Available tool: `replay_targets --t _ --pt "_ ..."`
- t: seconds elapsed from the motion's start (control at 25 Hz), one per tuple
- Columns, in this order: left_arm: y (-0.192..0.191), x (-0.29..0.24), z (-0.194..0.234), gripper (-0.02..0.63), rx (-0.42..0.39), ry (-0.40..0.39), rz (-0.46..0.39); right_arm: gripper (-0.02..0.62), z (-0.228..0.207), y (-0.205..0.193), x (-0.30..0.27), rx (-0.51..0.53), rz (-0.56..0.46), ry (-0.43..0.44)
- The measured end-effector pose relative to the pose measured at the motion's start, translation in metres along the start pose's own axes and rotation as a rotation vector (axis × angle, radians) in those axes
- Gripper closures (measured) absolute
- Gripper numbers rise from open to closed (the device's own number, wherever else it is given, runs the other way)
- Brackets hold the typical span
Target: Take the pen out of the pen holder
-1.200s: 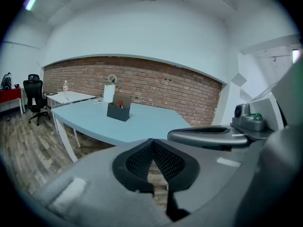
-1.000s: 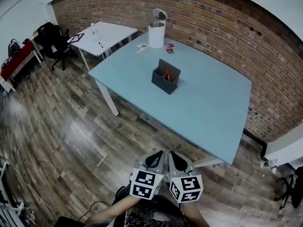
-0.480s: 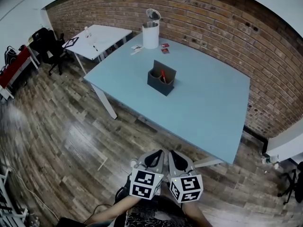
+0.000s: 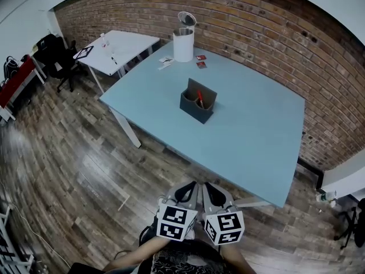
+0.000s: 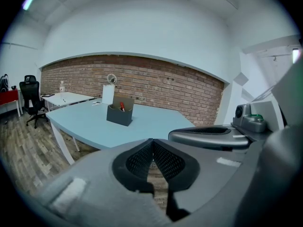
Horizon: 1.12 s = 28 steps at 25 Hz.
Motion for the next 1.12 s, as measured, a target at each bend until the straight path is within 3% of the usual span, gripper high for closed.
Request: replay_targets --t 1.12 --pt "0.016 -0.076 0.138 0.615 0.020 -0.105 -0.007 0.591 0.011 0.044 -0.149 -0.017 0.020 -0.104"
Point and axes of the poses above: the fingertips, and each gripper's own axes: x backward along the fingers, z to its left, y out of its top, the point moved 4 cm from there along x, backward along the fingers, and after that the axes turned 15 degrees about -x, right-handed, at the moved point
